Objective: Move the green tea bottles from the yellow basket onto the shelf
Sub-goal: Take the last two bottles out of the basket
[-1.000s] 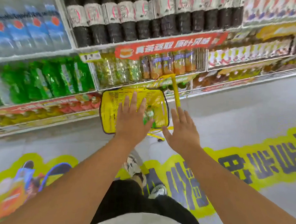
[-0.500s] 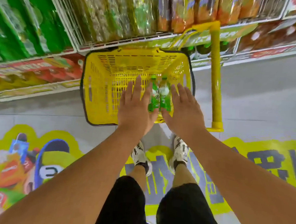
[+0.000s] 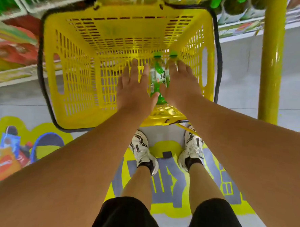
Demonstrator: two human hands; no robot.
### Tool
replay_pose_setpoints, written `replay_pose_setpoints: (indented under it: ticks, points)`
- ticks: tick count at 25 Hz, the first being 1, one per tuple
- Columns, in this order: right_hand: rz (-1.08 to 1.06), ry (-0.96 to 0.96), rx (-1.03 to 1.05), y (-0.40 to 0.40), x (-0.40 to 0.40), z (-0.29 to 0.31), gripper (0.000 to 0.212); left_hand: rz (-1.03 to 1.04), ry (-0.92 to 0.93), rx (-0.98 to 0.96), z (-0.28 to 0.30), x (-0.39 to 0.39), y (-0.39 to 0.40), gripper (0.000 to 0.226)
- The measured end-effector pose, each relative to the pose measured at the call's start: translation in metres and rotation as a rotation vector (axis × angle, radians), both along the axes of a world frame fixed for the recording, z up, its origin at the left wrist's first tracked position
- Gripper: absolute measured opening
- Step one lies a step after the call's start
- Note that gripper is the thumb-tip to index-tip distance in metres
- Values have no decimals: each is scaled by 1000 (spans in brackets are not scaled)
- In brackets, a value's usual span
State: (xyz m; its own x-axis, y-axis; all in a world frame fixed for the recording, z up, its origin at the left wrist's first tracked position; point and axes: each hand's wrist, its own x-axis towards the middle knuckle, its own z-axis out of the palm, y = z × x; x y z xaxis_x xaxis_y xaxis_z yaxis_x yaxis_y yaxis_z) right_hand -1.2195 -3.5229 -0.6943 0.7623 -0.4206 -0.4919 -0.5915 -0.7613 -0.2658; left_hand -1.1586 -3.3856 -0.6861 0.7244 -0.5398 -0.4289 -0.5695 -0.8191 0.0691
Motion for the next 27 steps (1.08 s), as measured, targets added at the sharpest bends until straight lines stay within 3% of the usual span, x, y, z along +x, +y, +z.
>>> replay_pose_setpoints:
  ticks: [5, 8, 11, 14, 19, 25, 27]
  points:
    - [6, 61, 14, -18, 3, -25, 79, -5, 9, 21, -30, 9, -14, 92]
    - [-136, 91, 143, -24, 11, -45, 81, 59, 105, 66, -50, 9, -25, 94]
    - [-434, 119, 272, -25, 21, -66, 59, 298, 319, 14, -70, 6, -37, 98]
    - [-575, 133, 289, -22, 30, -81, 36, 537, 462, -104, -89, 10, -46, 97]
    - [-613, 90, 236, -15, 35, -103, 43, 585, 485, -175, -107, 17, -48, 76]
    - [-679, 174, 451, -18, 33, -124, 68, 665, 472, -151, -120, 23, -44, 64]
    - [-692, 148, 451, -19, 30, -120, 54, 681, 479, -159, -115, 23, -40, 63]
